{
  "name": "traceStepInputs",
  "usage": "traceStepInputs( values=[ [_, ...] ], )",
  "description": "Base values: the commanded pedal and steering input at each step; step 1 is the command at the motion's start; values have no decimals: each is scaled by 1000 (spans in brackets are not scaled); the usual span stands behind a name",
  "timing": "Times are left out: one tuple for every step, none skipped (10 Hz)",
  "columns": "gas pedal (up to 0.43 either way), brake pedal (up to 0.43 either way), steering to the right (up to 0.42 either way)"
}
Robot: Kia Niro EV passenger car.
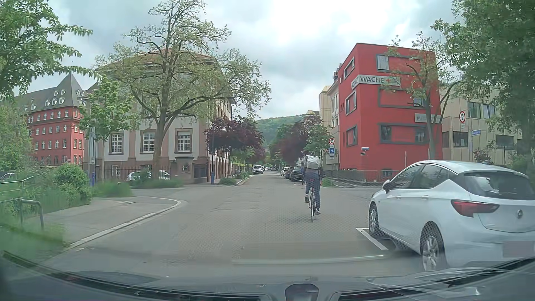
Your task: Follow the waypoints while adhering to traffic rules and regulations
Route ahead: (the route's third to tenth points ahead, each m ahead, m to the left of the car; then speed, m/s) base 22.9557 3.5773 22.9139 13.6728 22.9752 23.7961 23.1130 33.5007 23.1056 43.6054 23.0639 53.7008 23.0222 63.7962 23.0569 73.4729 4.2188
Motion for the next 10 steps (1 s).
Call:
traceStepInputs(
  values=[
    [0,6,2],
    [0,6,2],
    [0,6,2],
    [0,6,1],
    [0,6,2],
    [0,6,10],
    [0,6,16],
    [0,6,21],
    [0,6,29],
    [0,6,39]
  ],
)
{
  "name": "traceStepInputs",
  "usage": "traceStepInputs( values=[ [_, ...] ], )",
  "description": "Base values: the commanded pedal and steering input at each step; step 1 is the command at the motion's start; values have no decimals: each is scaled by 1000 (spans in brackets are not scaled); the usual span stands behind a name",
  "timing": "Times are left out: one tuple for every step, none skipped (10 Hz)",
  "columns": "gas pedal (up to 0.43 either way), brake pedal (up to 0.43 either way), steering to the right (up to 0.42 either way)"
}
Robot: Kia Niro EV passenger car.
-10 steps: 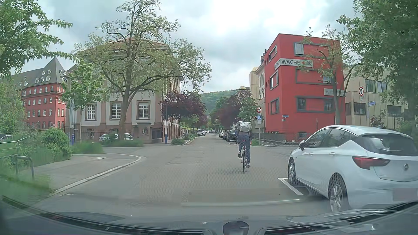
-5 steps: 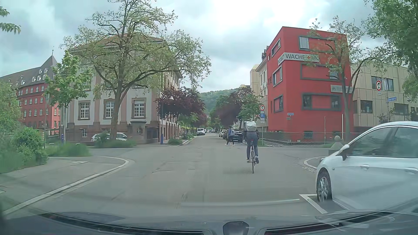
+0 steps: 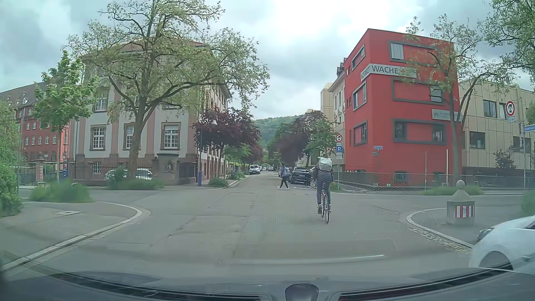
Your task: Follow the waypoints while adhering to traffic rules and regulations
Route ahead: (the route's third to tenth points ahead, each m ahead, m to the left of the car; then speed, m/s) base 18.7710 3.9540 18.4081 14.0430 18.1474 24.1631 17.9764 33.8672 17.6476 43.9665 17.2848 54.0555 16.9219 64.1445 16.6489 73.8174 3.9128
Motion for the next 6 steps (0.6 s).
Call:
traceStepInputs(
  values=[
    [0,12,50],
    [0,18,63],
    [0,30,76],
    [0,30,95],
    [0,37,112],
    [0,49,125]
  ],
)
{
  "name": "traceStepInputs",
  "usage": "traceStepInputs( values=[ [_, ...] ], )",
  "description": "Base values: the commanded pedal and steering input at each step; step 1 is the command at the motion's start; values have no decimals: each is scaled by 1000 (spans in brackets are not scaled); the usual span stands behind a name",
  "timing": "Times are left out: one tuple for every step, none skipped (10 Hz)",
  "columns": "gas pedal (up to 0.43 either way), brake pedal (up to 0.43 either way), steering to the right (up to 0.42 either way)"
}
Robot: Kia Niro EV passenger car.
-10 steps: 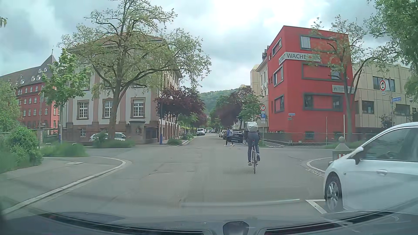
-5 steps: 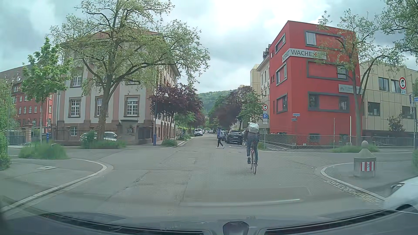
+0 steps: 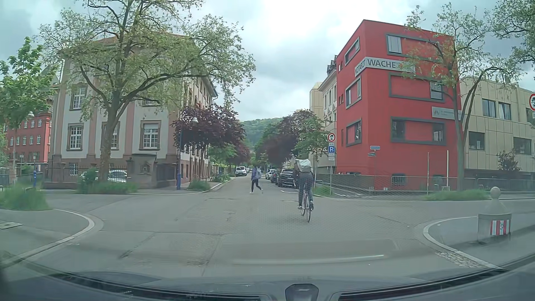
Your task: Follow the waypoints while adhering to traffic rules and regulations
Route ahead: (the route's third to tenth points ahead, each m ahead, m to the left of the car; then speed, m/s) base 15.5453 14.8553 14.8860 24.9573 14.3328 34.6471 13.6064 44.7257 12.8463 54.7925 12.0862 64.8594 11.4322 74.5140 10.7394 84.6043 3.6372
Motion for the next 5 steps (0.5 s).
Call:
traceStepInputs(
  values=[
    [0,61,144],
    [0,73,165],
    [0,85,178],
    [0,98,196],
    [0,104,199]
  ],
)
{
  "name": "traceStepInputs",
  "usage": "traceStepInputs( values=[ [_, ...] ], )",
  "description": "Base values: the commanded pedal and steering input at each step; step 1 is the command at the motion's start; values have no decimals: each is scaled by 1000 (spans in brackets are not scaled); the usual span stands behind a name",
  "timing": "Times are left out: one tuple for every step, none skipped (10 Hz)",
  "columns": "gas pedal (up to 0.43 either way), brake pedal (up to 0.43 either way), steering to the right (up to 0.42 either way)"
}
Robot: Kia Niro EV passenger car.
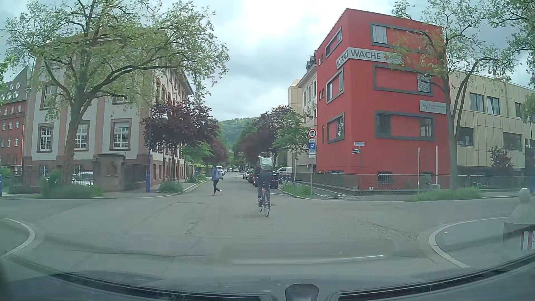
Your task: Follow the waypoints while adhering to traffic rules and regulations
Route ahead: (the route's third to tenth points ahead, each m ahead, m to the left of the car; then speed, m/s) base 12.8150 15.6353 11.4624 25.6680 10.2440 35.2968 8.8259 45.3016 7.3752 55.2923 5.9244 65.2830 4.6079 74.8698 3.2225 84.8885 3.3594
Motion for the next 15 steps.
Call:
traceStepInputs(
  values=[
    [0,104,198],
    [0,104,196],
    [0,110,190],
    [0,122,173],
    [0,134,141],
    [0,134,112],
    [0,140,80],
    [0,146,53],
    [0,165,35],
    [0,177,10],
    [0,189,-18],
    [0,195,-41],
    [0,195,-71],
    [0,195,-95],
    [0,195,-123]
  ],
)
